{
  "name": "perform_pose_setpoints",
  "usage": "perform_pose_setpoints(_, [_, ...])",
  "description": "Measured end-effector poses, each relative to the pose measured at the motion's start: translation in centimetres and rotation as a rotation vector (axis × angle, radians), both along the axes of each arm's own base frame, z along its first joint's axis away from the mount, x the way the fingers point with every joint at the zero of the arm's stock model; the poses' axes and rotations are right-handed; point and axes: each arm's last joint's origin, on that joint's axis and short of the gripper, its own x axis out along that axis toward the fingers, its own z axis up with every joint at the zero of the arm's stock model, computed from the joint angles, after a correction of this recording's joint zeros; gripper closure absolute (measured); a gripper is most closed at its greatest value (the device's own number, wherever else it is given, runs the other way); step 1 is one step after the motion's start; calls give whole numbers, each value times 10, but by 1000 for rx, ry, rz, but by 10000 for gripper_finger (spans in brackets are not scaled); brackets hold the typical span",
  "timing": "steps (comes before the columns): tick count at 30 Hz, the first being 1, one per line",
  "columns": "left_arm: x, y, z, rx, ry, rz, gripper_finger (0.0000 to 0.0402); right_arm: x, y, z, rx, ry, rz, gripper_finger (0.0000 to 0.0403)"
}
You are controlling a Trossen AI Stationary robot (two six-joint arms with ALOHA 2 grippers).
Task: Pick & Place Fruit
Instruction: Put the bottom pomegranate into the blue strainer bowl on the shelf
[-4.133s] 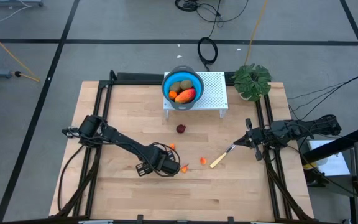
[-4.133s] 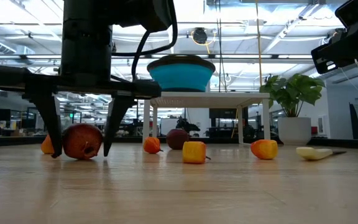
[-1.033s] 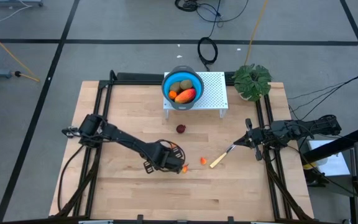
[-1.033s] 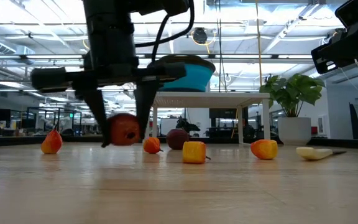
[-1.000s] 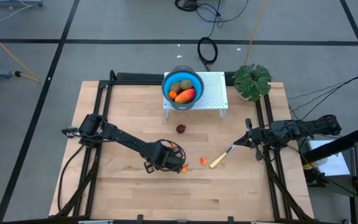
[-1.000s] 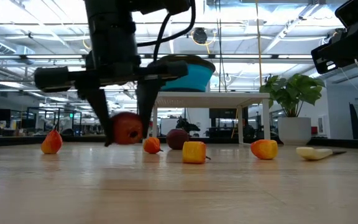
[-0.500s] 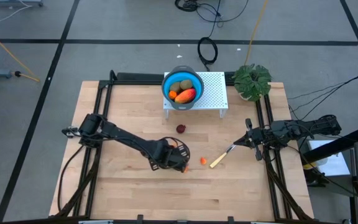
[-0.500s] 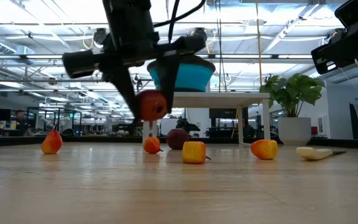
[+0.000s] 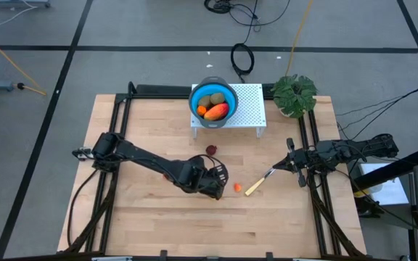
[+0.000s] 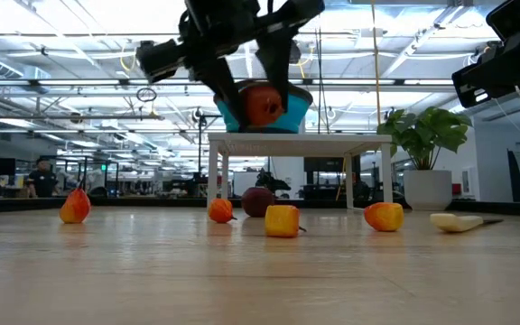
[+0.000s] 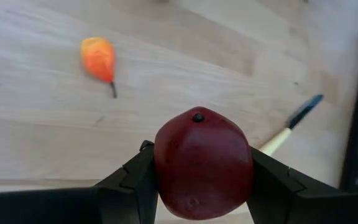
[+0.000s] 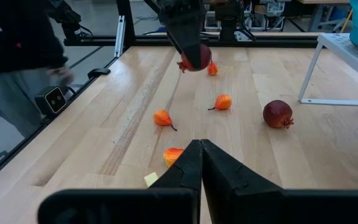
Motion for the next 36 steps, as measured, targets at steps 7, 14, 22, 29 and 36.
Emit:
perform_pose_setpoints(7, [4,0,12,69,-19,-67,220,0,0,0,0,0,0,403])
perform_pose_setpoints(14, [9,-1,27,240,0,-269,220,0,0,0,0,1,0,403])
perform_pose_setpoints(22, [10,-11,35,544,90,-560,220,0,0,0,0,0,0,403])
perform_pose_setpoints(29, [16,-21,43,749,87,-706,220,0,0,0,0,0,0,403])
perform_pose_setpoints(36, [20,-21,47,800,59,-718,220,0,0,0,0,-1,0,403])
